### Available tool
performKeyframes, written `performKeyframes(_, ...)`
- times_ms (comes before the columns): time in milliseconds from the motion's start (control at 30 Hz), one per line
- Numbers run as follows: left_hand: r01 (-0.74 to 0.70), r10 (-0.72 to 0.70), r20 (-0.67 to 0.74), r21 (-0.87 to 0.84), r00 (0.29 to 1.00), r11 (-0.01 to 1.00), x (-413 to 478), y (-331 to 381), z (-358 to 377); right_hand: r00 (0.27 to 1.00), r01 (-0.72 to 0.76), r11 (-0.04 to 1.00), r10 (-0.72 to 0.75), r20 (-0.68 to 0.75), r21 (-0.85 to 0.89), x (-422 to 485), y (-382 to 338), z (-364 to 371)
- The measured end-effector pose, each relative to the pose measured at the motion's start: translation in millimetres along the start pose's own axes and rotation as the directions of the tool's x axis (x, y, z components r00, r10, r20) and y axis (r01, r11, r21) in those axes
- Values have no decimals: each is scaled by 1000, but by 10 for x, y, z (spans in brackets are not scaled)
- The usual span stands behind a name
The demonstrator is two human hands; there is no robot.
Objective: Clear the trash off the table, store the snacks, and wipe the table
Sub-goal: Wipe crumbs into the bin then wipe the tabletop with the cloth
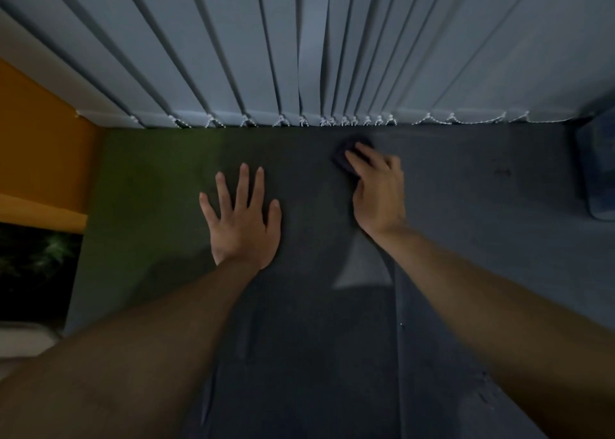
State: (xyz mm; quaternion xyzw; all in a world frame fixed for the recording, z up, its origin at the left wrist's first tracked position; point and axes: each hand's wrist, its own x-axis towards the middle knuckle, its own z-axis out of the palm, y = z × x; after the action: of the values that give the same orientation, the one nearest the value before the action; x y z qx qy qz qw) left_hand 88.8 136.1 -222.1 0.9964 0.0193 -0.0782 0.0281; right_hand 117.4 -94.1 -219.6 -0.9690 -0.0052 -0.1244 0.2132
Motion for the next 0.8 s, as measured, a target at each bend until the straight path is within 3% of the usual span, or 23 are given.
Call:
performKeyframes(67, 3, -3, -9, 7, 1000, 1000, 3, 2, 7, 997, -74, 997, 74, 3, 9, -54, -208, 56)
performKeyframes(133, 9, -8, -13, 9, 1000, 1000, 3, 5, 12, 991, 91, 995, -94, 96, 31, -169, -347, 111)
performKeyframes(200, 9, -8, -17, 20, 1000, 1000, 1, 2, 18, 937, 289, 955, -296, 188, 62, -192, -285, 128)
performKeyframes(267, 5, -4, -19, 20, 1000, 1000, 3, 2, 23, 901, 384, 923, -381, 208, 30, -63, -96, 103)
performKeyframes(333, 0, 0, -23, 18, 1000, 1000, 5, 0, 25, 940, 317, 947, -306, 154, -54, 86, 76, 45)
performKeyframes(400, -3, 4, -24, 17, 1000, 1000, 0, -6, 27, 995, 86, 992, -81, 57, -97, 189, 159, -26)
performKeyframes(467, -5, 5, -23, 18, 1000, 1000, 2, -11, 25, 997, -81, 995, 80, -10, -64, 200, 95, -36)
performKeyframes(500, -6, 6, -23, 17, 1000, 1000, 5, -13, 24, 995, -96, 994, 95, -16, -42, 156, 28, -21)
performKeyframes(600, -9, 9, -23, 12, 1000, 1000, 4, -21, 23, 993, 93, 995, -96, 73, 37, -150, -96, 26)
performKeyframes(700, -15, 15, -10, 14, 1000, 1000, 6, -19, 25, 915, 362, 929, -371, 157, 80, -334, 42, -49)
performKeyframes(767, -22, 22, -14, 0, 1000, 1000, 5, -14, 12, 916, 378, 925, -379, 134, 35, -239, 223, -128)
performKeyframes(800, -30, 30, -19, -6, 999, 1000, 5, -12, -2, 946, 310, 951, -308, 106, -8, -179, 302, -159)
